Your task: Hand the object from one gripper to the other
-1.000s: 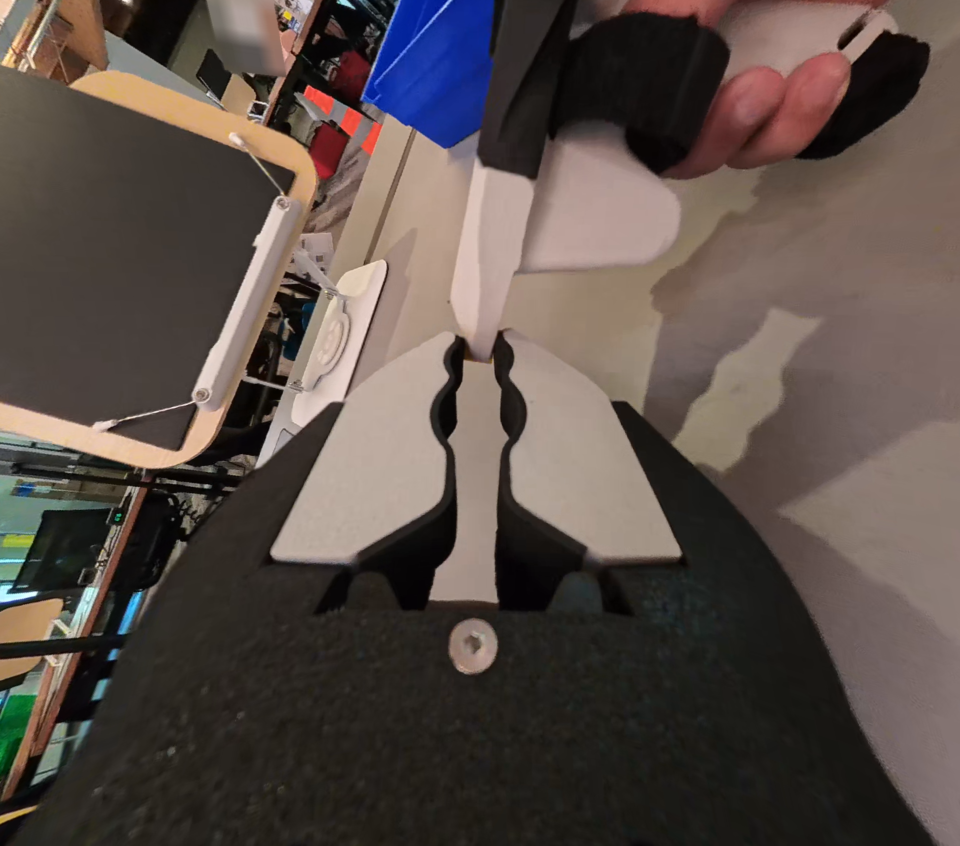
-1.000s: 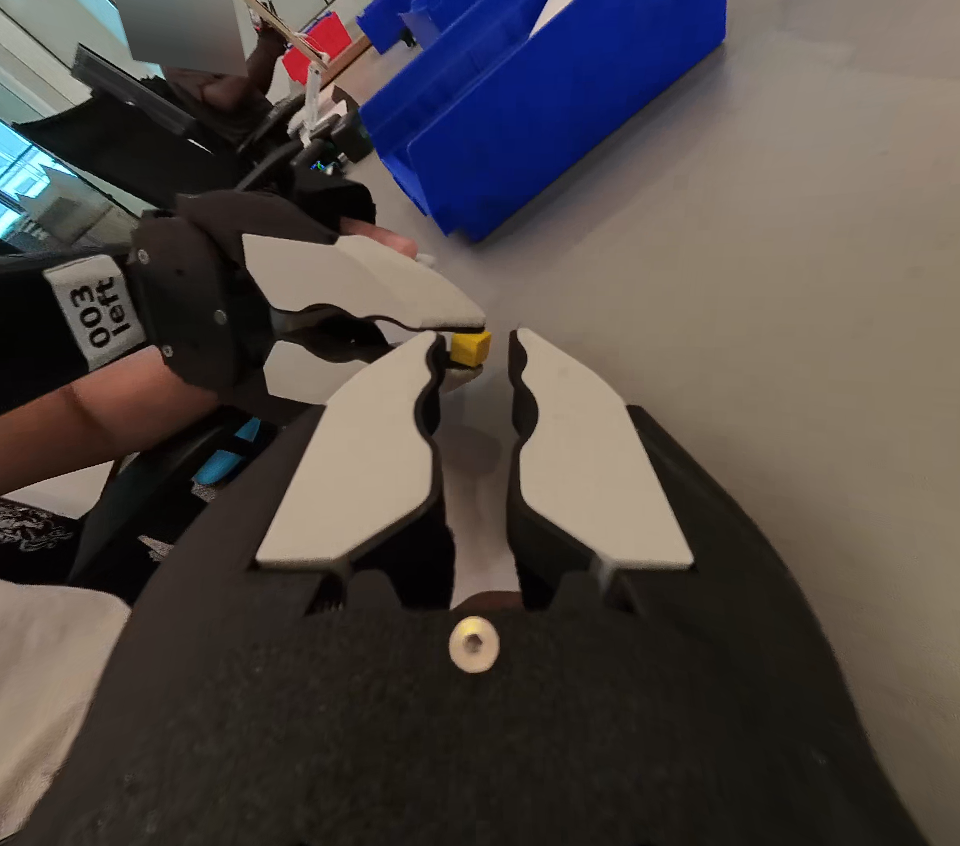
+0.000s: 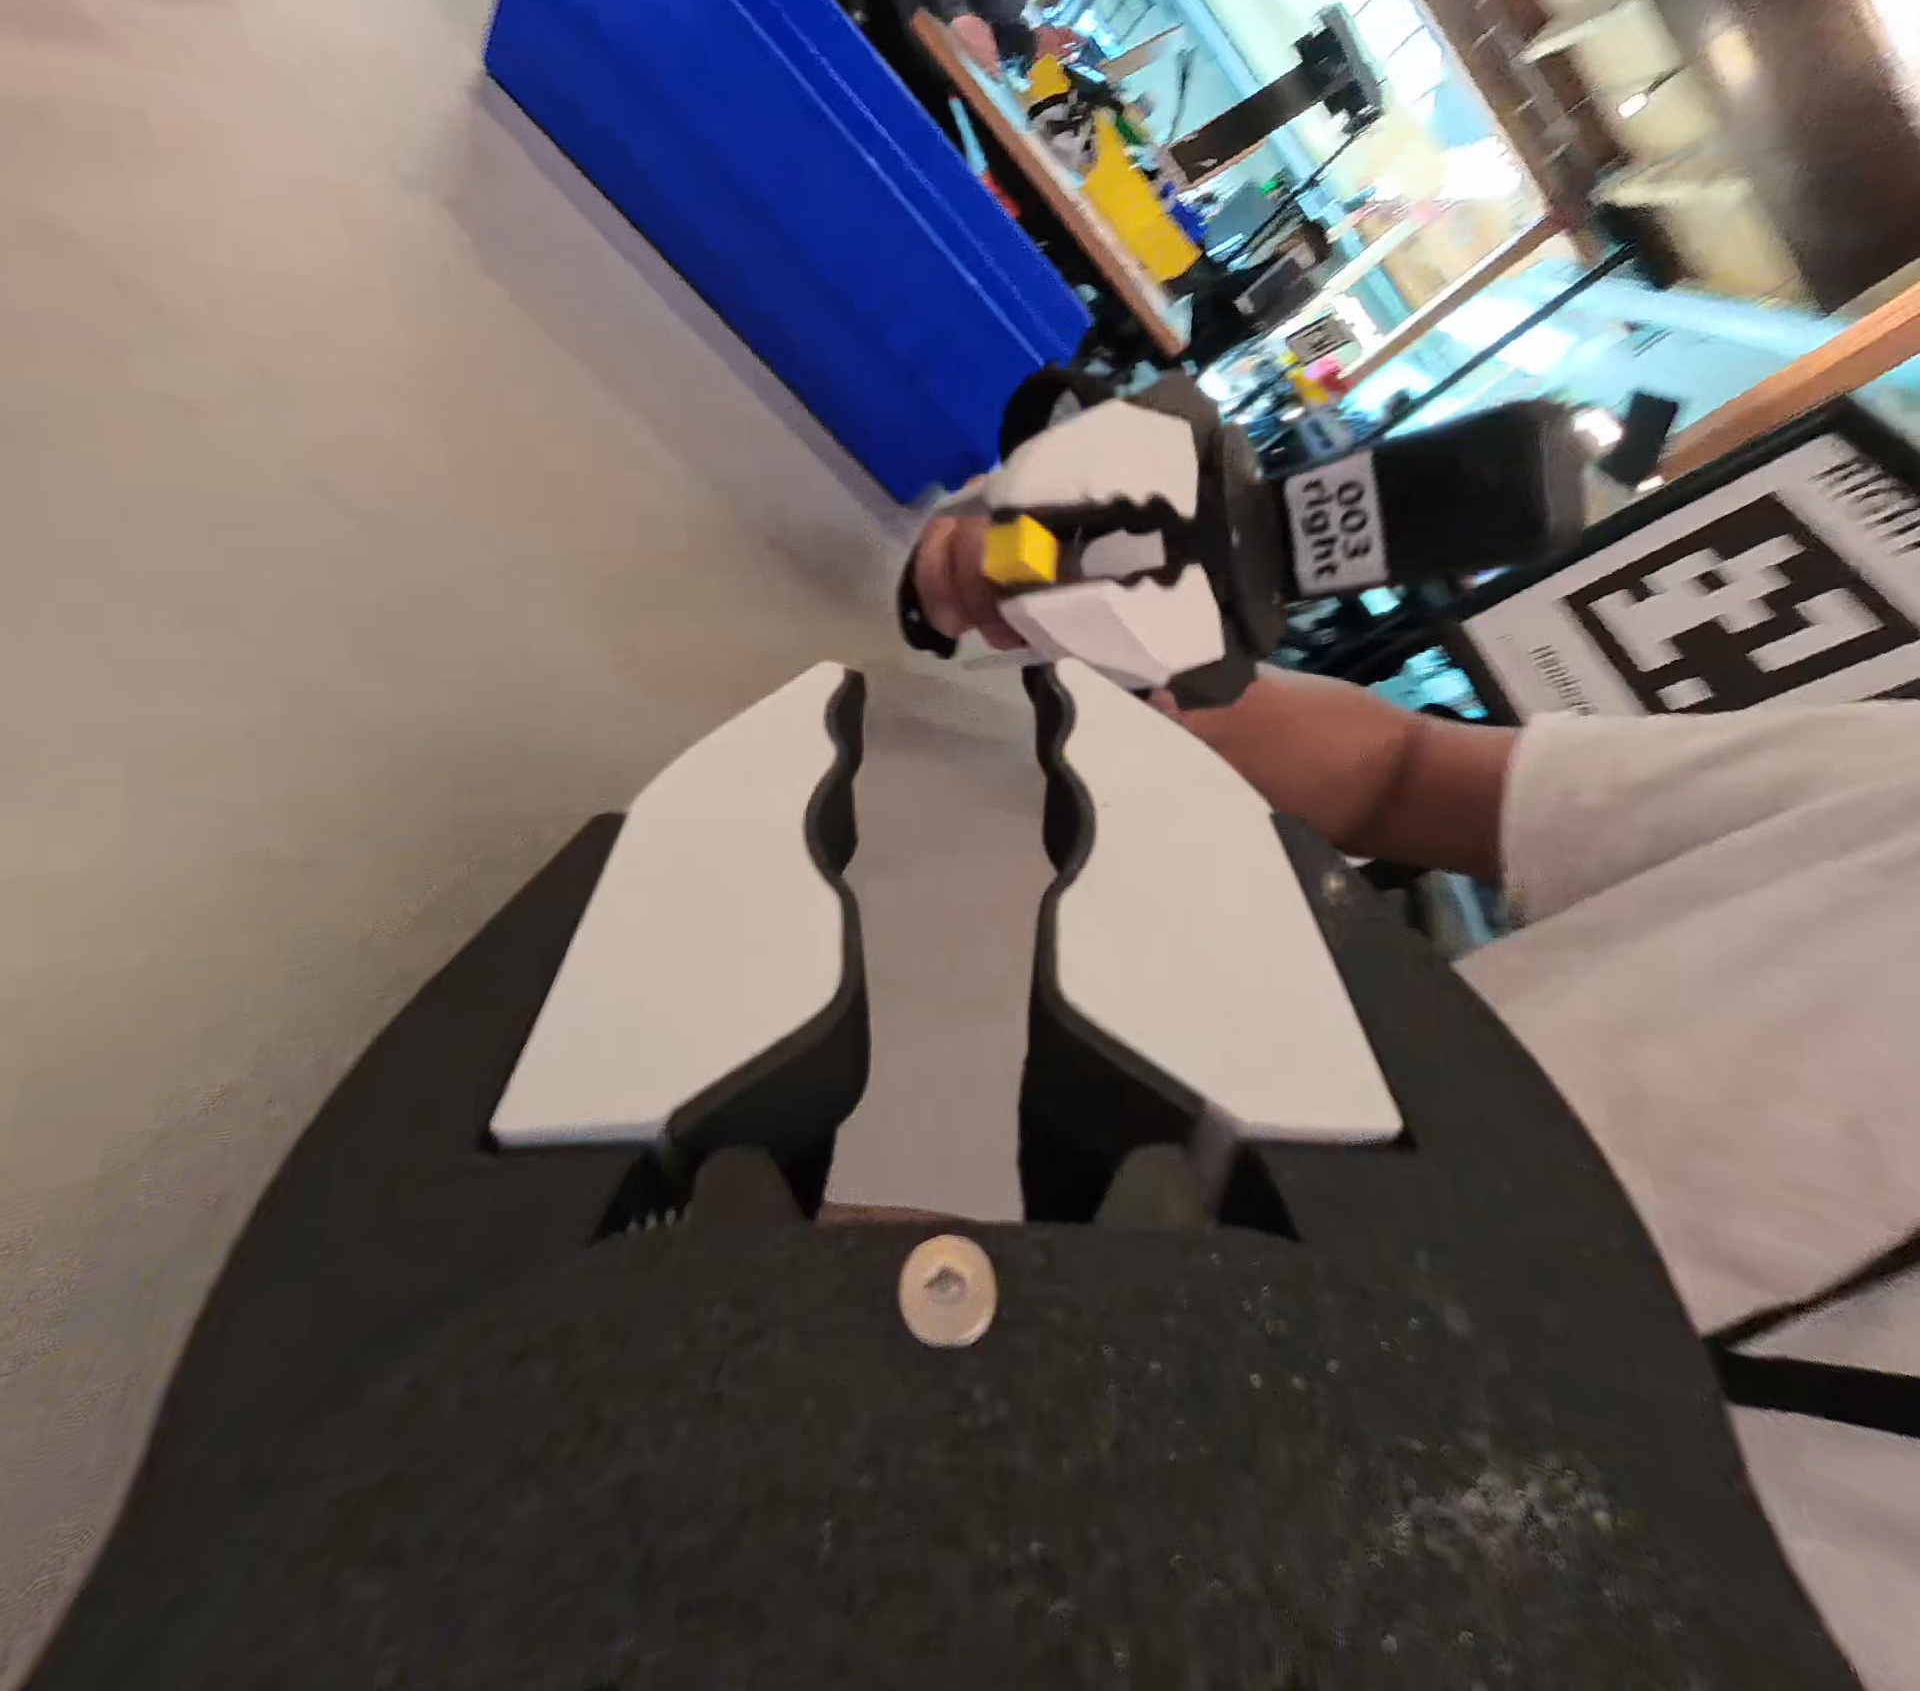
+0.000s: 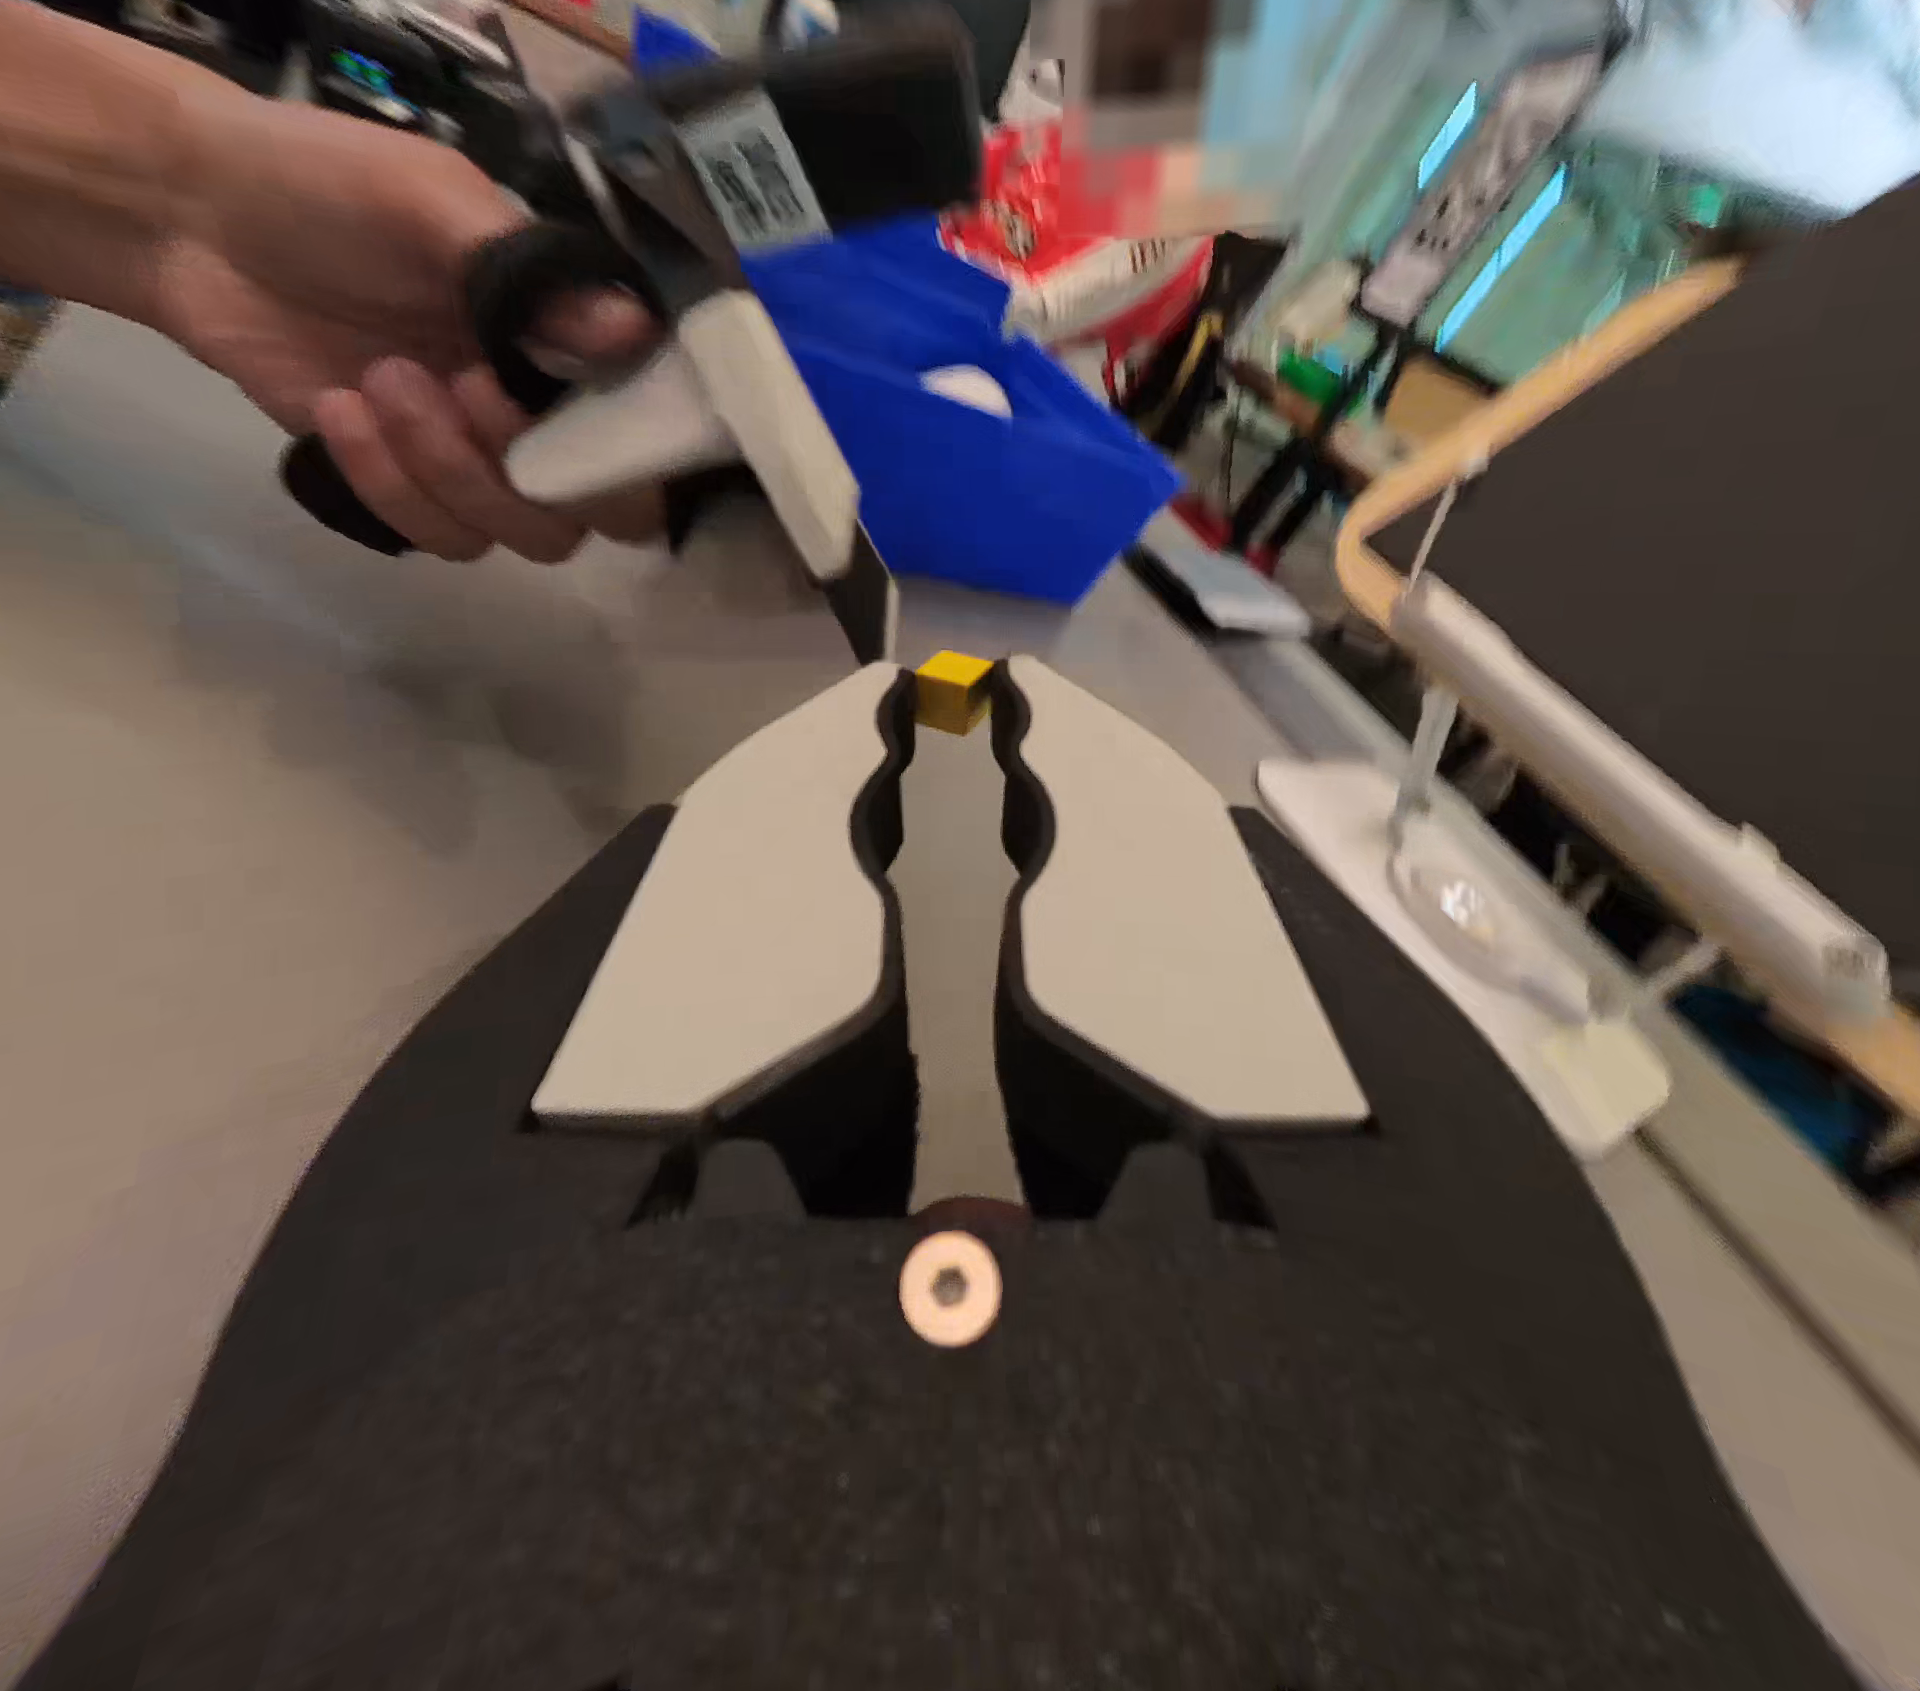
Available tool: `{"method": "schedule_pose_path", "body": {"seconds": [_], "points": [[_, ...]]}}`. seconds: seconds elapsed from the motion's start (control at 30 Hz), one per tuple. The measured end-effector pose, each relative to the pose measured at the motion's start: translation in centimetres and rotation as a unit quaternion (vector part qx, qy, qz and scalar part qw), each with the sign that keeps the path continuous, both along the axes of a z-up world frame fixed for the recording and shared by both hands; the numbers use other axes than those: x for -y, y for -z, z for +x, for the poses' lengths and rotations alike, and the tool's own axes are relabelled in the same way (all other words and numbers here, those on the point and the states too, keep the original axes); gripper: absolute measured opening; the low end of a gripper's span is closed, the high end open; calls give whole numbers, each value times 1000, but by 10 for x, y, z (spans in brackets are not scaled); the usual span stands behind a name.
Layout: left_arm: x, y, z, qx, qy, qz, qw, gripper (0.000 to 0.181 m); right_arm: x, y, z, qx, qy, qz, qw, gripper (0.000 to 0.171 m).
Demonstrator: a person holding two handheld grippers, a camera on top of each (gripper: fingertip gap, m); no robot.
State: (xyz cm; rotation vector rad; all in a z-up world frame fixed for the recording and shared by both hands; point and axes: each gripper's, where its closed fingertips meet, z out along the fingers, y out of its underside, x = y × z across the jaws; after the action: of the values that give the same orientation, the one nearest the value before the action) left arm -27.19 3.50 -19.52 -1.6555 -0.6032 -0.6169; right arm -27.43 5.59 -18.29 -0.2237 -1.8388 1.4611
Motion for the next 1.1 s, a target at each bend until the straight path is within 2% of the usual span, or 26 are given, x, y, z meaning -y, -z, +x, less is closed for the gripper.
{"method": "schedule_pose_path", "body": {"seconds": [0.07, 0.2, 0.5, 0.6, 0.73, 0.8, 0.83, 0.87, 0.93, 1.0, 1.1], "points": [[-1, -3, 4, 30, 15, 20, 999, 31, 6, -7, 10, -36, -20, -1, 999, 13], [-3, -11, 12, 53, 38, 48, 997, 31, 12, -13, 18, -49, -30, -3, 998, 13], [-9, -17, 32, 38, 79, 54, 995, 29, 26, -11, 31, -53, -60, 8, 997, 14], [-9, -18, 37, 38, 93, 58, 993, 13, 27, -7, 30, -54, -59, 18, 997, 14], [-9, -15, 35, 4, 84, 43, 996, 11, 25, -3, 28, -46, -62, 17, 997, 14], [-7, -16, 30, -31, 68, 38, 997, 11, 22, 0, 27, -7, -71, -1, 997, 18], [-6, -17, 25, -57, 55, 31, 996, 11, 19, 2, 25, 25, -77, -12, 997, 28], [-4, -15, 20, -94, 39, 17, 995, 11, 17, 5, 23, 65, -82, -27, 994, 36], [1, -12, 12, -186, 12, -20, 982, 11, 13, 9, 19, 165, -100, -72, 979, 39], [3, -10, 9, -287, -5, -55, 956, 11, 14, 8, 19, 284, -134, -143, 939, 42], [2, -9, 8, -427, -26, -104, 898, 11, 18, 6, 17, 454, -158, -258, 838, 48]]}}
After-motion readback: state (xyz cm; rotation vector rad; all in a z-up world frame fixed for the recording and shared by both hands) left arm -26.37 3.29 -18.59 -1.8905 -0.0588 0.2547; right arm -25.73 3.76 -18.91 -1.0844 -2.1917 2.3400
